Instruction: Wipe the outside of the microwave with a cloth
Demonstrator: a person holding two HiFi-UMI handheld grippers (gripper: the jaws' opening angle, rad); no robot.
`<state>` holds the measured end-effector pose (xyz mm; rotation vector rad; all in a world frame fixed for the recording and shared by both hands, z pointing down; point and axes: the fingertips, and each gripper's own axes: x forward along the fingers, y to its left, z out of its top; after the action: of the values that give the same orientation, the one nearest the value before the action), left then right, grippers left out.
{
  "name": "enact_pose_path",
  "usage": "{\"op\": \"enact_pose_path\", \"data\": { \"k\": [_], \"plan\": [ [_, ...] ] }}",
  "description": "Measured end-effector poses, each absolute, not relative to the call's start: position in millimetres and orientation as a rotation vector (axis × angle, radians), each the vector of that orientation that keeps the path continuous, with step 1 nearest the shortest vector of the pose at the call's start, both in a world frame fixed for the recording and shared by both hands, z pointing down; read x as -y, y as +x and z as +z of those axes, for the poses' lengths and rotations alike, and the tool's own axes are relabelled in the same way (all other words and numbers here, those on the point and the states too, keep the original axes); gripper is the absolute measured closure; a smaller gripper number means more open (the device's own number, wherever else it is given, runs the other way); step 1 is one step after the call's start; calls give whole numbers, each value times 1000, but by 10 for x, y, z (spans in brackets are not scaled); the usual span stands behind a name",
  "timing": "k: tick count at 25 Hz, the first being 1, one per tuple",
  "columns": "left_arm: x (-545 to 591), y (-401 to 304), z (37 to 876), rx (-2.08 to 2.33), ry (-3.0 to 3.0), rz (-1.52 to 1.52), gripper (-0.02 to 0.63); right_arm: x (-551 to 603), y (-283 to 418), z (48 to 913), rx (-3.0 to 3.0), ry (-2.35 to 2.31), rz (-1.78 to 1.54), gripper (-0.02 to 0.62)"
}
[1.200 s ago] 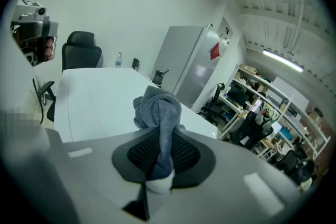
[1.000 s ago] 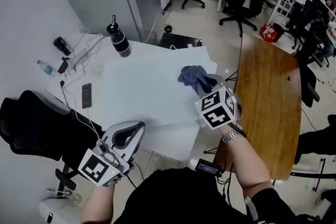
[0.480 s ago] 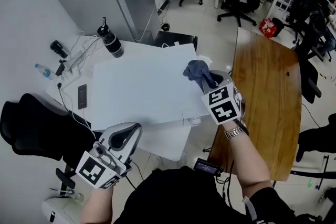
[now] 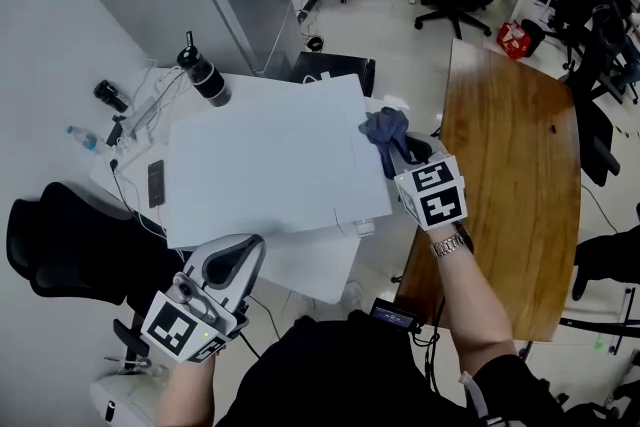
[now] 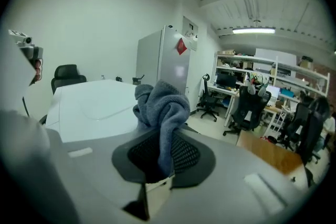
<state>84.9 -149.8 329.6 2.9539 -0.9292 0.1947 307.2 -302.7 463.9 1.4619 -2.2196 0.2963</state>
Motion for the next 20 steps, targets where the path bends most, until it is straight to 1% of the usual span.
{"op": "enact_pose_path", "data": {
  "k": [8, 20],
  "plan": [
    [1513, 931, 3364, 923, 2944, 220, 601, 3037, 3152, 5125, 2255, 1462, 426, 548],
    [1537, 957, 3460, 947, 2913, 241, 601, 3111, 3153, 5745, 2197, 1412, 526, 548]
  ]
}}
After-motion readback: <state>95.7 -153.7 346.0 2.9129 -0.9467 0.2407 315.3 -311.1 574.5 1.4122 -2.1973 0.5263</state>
